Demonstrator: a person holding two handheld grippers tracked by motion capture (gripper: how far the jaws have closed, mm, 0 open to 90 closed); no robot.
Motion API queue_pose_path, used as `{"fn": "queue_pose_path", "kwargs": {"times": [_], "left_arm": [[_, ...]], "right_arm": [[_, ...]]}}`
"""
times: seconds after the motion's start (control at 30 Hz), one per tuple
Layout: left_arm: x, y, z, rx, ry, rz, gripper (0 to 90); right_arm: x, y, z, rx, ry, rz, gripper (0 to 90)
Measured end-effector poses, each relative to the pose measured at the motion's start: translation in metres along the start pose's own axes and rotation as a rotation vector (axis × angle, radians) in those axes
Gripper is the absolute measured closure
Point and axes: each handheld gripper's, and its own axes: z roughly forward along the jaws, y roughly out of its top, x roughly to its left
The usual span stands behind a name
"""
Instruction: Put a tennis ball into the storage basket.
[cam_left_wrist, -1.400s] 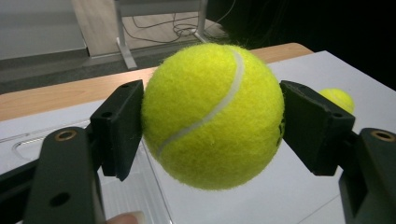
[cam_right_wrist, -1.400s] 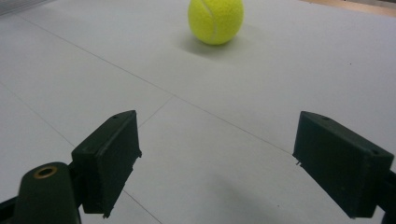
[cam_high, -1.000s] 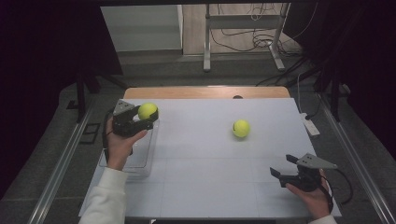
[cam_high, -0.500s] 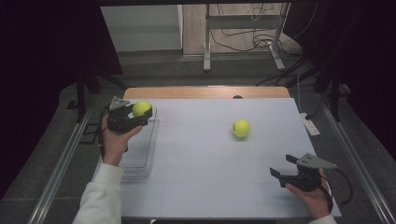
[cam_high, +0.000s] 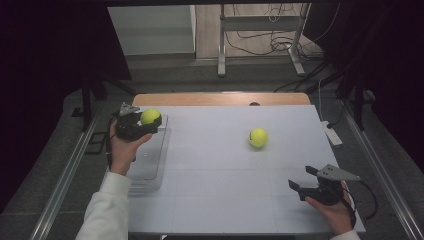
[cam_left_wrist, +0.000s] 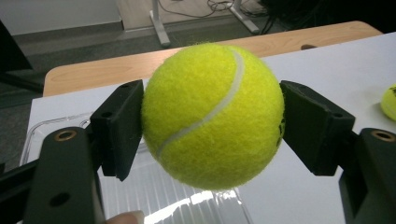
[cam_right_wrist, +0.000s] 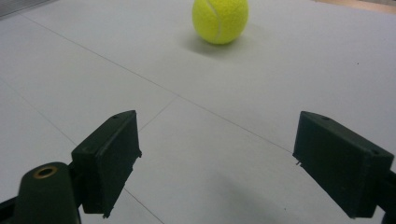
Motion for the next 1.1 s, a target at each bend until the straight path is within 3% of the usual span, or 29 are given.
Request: {"fn": "queue_pose_path", "kwargs": {"times": [0.4,1.1], "left_arm": [[0.016,0.003,0.009,0.036,0.046,-0.020,27.0],[0.037,0.000,0.014,0.074,0.089,-0.052,27.0]], "right_arm": [[0.000,0.000,0.001,0.003,-0.001,0.002,14.8],[0.000,-0.001,0.001,0.005,-0.002,0.002,14.8]]}}
